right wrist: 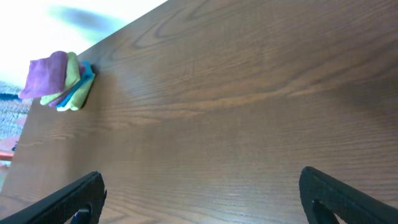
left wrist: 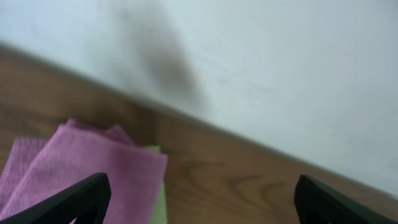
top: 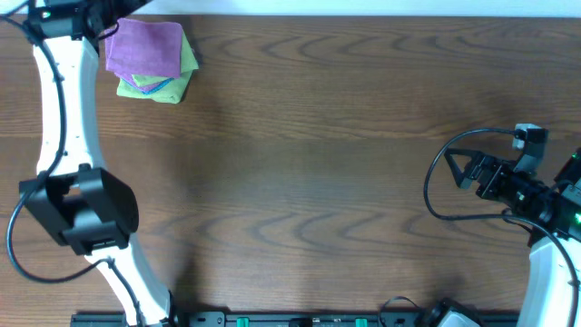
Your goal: Fold the cloth
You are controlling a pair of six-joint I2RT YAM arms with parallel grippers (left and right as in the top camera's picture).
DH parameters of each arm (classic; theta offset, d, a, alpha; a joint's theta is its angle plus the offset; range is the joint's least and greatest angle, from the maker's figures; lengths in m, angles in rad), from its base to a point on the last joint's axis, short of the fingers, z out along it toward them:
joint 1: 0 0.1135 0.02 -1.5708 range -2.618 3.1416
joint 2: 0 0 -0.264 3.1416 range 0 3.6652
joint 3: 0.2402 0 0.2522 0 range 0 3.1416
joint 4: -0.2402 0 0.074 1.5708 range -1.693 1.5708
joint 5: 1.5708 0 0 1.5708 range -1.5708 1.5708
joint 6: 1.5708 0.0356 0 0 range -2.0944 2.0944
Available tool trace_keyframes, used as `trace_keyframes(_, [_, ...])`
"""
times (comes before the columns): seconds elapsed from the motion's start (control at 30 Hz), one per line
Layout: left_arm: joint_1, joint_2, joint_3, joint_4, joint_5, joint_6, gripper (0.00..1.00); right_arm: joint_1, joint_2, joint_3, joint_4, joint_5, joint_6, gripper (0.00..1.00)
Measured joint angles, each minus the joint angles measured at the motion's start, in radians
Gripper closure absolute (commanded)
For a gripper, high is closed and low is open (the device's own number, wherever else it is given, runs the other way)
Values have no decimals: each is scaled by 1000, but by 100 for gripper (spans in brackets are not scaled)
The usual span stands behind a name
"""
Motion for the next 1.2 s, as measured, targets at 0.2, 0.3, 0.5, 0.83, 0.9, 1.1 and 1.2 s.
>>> trace_keyframes(0.2, [1, -68, 1, -86, 39, 45, 4, 0, 0, 0, 0, 0, 0, 1])
trace_keyframes(0.3, [1, -92, 2, -237, 53, 97, 4, 0, 0, 0, 0, 0, 0, 1])
trace_keyframes(0.5, [1, -142, 2, -514, 52, 242, 4, 0, 0, 0, 0, 0, 0, 1])
trace_keyframes(0.83, [-4, -389, -189, -579, 2, 407, 5, 0, 0, 0, 0, 0, 0, 1])
trace_keyframes(0.9, [-5, -466, -316, -516, -3, 426, 5, 0, -1, 0, 0, 0, 0, 1])
trace_keyframes(1.1, [-6, -758, -811, -238, -19, 455, 5, 0, -1, 0, 0, 0, 1, 1])
trace_keyframes(1.2, [-6, -927, -1019, -147, -21, 458, 5, 0, -1, 0, 0, 1, 2, 1])
